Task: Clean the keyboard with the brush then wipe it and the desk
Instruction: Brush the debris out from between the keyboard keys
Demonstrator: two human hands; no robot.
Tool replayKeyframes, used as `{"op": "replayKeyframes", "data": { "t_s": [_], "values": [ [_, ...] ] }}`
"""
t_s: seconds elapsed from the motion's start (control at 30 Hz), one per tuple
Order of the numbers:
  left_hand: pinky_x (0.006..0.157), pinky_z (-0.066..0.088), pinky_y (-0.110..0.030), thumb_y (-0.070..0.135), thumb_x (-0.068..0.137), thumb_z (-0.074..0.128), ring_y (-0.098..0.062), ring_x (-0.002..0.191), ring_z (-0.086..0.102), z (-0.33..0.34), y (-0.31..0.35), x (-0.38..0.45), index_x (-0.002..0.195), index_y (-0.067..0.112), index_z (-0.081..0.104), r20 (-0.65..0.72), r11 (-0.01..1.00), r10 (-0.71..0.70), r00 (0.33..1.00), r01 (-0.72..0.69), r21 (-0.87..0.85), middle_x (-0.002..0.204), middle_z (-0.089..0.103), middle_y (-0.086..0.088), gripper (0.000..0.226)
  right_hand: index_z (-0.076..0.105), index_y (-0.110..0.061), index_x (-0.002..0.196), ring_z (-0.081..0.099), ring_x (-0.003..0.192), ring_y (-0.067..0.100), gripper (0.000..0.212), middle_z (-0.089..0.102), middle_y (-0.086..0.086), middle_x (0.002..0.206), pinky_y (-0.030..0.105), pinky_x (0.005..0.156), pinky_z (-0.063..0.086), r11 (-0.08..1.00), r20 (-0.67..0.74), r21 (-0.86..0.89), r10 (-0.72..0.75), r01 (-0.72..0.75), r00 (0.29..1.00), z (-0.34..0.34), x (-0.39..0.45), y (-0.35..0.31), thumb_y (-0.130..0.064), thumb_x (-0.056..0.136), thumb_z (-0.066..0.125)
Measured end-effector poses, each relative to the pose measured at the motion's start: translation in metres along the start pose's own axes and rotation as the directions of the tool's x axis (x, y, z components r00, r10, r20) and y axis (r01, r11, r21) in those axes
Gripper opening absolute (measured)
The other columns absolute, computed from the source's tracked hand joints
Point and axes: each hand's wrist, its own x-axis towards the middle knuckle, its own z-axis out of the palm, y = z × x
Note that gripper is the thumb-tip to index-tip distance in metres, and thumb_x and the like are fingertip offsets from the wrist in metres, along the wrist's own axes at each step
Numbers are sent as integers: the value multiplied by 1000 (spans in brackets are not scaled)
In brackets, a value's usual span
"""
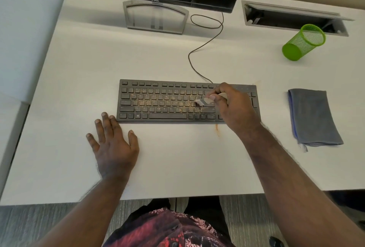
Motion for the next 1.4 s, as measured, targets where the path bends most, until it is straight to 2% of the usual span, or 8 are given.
{"op": "replayKeyframes", "data": {
  "t_s": [0.2, 0.43, 0.57, 0.7, 0.9, 1.07, 1.23, 1.4],
  "values": [
    [125, 1, -58, 46, 97, 26, -30, 158, 7, 0, 0, 0, 160, 2, 22, -1, 1000, 1, 1000, -1, 2, 171, 10, -11, 77, 64, -28, 91, 49, 51, 0, 9, 62, -21, 77, 20, 49, 36, 1000, 85, -20, 15, -13, 996, 2, -7, 2, -26, 98, 58],
    [125, 2, -58, 46, 97, 27, -31, 158, 7, -2, 1, 0, 160, 2, 23, -3, 1000, 1, 1000, -1, 2, 171, 11, -11, 77, 65, -23, 97, 48, 51, 1, 9, 64, -9, 71, 20, 47, 33, 1000, -28, -10, 2, -3, 1000, 4, -9, 2, -27, 99, 56],
    [126, 1, -57, 47, 97, 26, -29, 158, 5, -1, 1, 0, 160, 3, 21, 3, 1000, -1, 1000, 1, 5, 171, 9, -10, 77, 62, -26, 100, 67, 65, 14, 10, 67, -6, 76, 37, 55, 56, 997, -32, -2, 71, -72, 997, 7, -14, 3, -30, 100, 53],
    [126, 1, -57, 47, 97, 26, -30, 158, 5, 0, 0, 0, 160, 3, 21, 5, 1000, 1, 1000, -1, 8, 171, 9, -10, 77, 61, -24, 101, 71, 71, 23, 10, 70, -3, 85, 47, 60, 58, 991, -104, 87, 106, -97, 989, 9, -12, 2, -29, 100, 52],
    [125, 2, -58, 47, 97, 25, -30, 158, 5, 0, 0, 1, 160, 3, 21, 3, 1000, 5, 1000, -5, 10, 171, 9, -10, 77, 56, -25, 101, 64, 64, 15, 10, 70, -3, 85, 36, 56, 55, 996, -18, -20, 84, -85, 996, 15, -19, 3, -29, 101, 47],
    [125, 5, -59, 46, 97, 28, -32, 157, 10, 1, -1, -1, 159, 1, 24, -19, 1000, 13, 1000, -12, 10, 170, 13, -13, 77, 59, -22, 101, 69, 71, 16, 11, 70, -8, 85, 40, 64, 58, 988, -77, 109, 122, -113, 990, 11, -17, 1, -25, 100, 49],
    [125, 6, -60, 46, 97, 27, -32, 157, 10, 1, -1, 0, 159, 1, 24, -20, 1000, 16, 1000, -16, 11, 170, 13, -12, 77, 57, -25, 101, 66, 59, 9, 10, 69, -8, 83, 32, 50, 53, 998, -39, -6, 64, -65, 997, 14, -21, 1, -28, 101, 48],
    [124, 7, -60, 46, 98, 27, -33, 157, 11, 1, -1, -1, 159, 1, 24, -22, 1000, 18, 1000, -18, 11, 170, 14, -13, 76, 61, -21, 106, 54, 56, -1, 13, 69, -7, 84, 11, 44, 35, 997, -27, -19, 68, -68, 997, 8, -17, -3, -25, 101, 50]
  ]
}}
